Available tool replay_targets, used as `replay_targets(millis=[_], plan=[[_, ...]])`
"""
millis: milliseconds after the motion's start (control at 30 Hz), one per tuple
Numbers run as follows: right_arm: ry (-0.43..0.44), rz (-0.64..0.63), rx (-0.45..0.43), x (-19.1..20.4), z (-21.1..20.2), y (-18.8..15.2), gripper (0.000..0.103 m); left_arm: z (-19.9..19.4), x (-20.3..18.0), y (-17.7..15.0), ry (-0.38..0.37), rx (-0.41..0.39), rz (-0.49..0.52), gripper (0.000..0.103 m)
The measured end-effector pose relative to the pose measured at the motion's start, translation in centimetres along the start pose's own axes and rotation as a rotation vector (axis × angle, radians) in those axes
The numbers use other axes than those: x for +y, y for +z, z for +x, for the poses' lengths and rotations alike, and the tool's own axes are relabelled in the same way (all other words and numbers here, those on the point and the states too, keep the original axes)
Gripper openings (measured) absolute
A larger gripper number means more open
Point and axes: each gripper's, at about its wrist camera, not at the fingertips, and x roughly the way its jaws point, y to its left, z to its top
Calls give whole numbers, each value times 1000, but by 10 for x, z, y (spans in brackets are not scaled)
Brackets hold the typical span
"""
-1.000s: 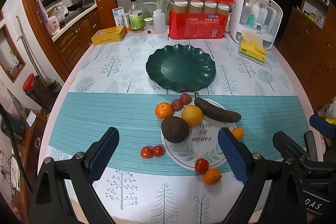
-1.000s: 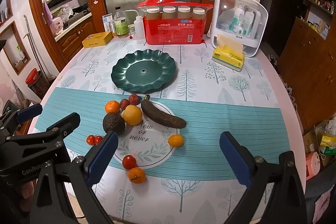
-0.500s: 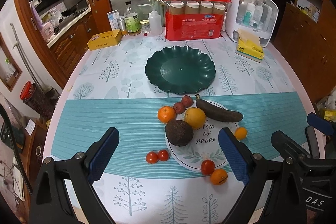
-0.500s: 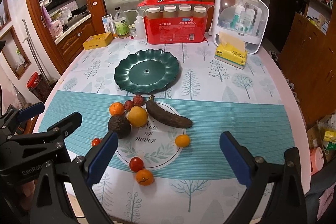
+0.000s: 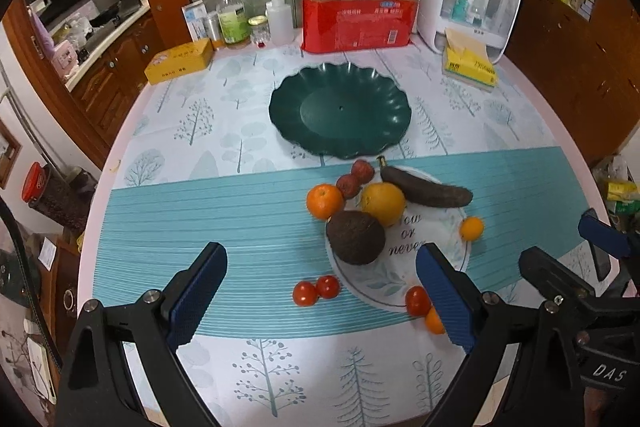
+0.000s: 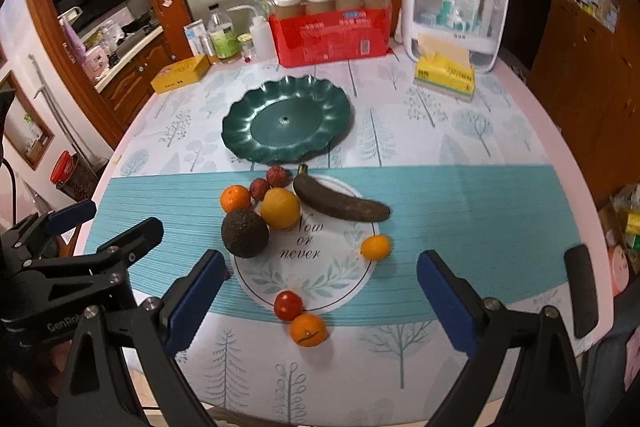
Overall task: Organize fruits
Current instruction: 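Grasp the cherry tomato with the left tool while the right tool grasps the tangerine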
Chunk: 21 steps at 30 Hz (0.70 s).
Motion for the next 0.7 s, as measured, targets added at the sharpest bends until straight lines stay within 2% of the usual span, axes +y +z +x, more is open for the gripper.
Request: replay_targets(millis=[300, 500, 700], plan=[[-47, 65, 92, 2, 38, -25, 92, 57, 34, -13, -37, 103, 19, 95], [-39, 100, 161, 4, 63, -46, 86, 95, 54, -31, -103, 192, 24, 95], [-14, 115, 208, 6, 84, -66, 79, 126, 53, -48, -159, 272, 67, 95]])
